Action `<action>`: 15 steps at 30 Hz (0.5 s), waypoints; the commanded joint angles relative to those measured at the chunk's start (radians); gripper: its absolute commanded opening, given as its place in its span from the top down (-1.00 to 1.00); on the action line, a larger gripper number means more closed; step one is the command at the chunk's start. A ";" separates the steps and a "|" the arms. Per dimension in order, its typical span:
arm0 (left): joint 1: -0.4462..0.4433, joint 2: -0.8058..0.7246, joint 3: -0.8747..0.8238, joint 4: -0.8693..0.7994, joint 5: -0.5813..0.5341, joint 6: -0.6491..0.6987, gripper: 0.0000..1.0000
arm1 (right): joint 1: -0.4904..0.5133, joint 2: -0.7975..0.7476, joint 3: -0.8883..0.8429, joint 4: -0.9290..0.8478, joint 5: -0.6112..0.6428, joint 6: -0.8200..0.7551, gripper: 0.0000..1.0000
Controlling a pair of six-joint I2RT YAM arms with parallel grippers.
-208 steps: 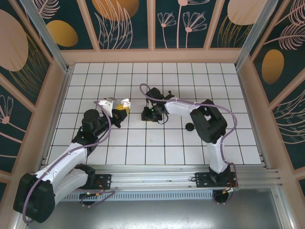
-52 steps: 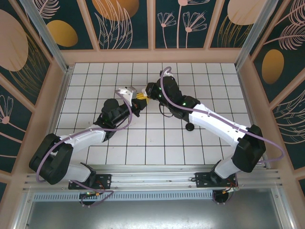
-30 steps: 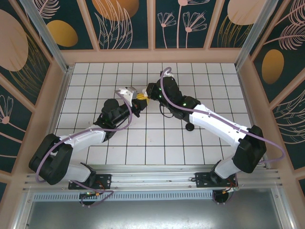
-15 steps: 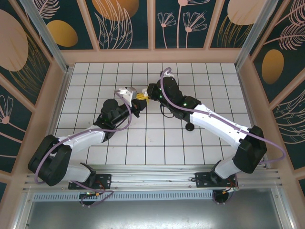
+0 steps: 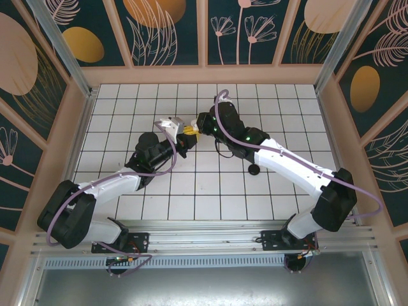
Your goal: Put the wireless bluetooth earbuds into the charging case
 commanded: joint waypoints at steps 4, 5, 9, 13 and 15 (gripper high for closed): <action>-0.003 -0.023 -0.005 0.099 0.006 0.032 0.90 | 0.027 -0.005 0.036 -0.083 -0.100 0.015 0.66; -0.003 -0.024 -0.007 0.102 0.006 0.034 0.90 | 0.027 -0.005 0.037 -0.089 -0.101 0.015 0.66; -0.003 -0.026 -0.006 0.101 0.004 0.038 0.90 | 0.026 0.002 0.044 -0.114 -0.110 0.020 0.66; -0.003 -0.027 -0.006 0.098 0.006 0.041 0.90 | 0.025 0.001 0.050 -0.131 -0.119 0.025 0.66; -0.002 -0.028 -0.006 0.100 0.007 0.042 0.90 | 0.022 0.006 0.055 -0.141 -0.126 0.021 0.64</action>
